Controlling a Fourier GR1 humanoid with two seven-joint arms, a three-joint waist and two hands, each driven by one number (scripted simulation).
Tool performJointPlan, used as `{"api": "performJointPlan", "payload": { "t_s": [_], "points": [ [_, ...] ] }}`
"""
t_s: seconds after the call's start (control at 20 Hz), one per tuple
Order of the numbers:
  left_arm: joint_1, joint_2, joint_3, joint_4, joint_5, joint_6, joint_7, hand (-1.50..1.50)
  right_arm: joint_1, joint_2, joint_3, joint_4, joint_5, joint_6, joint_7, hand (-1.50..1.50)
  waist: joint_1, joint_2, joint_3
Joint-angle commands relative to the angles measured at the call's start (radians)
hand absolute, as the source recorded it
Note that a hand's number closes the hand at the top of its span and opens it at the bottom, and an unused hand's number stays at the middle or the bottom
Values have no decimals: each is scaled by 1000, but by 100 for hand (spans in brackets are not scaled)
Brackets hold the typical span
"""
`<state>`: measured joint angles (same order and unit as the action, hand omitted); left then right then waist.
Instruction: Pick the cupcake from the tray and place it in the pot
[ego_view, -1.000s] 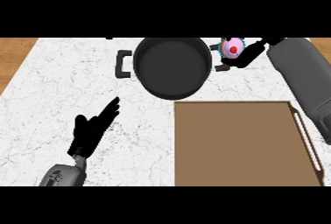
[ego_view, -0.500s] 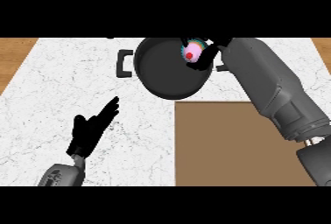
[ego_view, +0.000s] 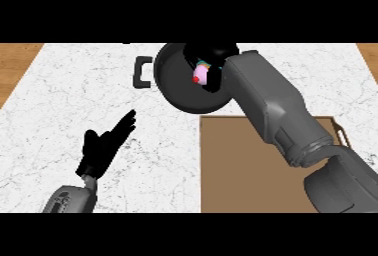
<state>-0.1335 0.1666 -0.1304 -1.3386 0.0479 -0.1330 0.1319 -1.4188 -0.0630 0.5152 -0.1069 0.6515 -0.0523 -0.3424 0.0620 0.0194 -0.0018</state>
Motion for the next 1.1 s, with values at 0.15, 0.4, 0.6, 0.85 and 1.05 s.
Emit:
{"api": "performJointPlan", "payload": {
  "t_s": [0.15, 0.4, 0.6, 0.85, 1.05],
  "points": [
    [-22, 7, 6, 61, -10, -23, -52, 0, 27, 61, 59, 104, 64, 157, 197, -150, 15, 12, -1],
    [-18, -17, -4, 7, -6, 0, 7, 0, 55, 62, -62, 4, -53, 149, 106, -150, 22, 8, 2],
    [-17, 6, 8, -9, 4, -20, 6, 0, 73, 63, -228, -62, -218, 68, 21, -150, 21, 8, 4],
    [-10, -41, -7, 16, -23, 34, 9, 0, 60, 58, -438, -107, -417, 31, 2, -150, -11, 3, 3],
    [-20, -21, -9, -18, -11, 4, 43, 0, 36, -18, -538, -90, -497, 7, 15, -150, 4, 9, 3]
  ]
}}
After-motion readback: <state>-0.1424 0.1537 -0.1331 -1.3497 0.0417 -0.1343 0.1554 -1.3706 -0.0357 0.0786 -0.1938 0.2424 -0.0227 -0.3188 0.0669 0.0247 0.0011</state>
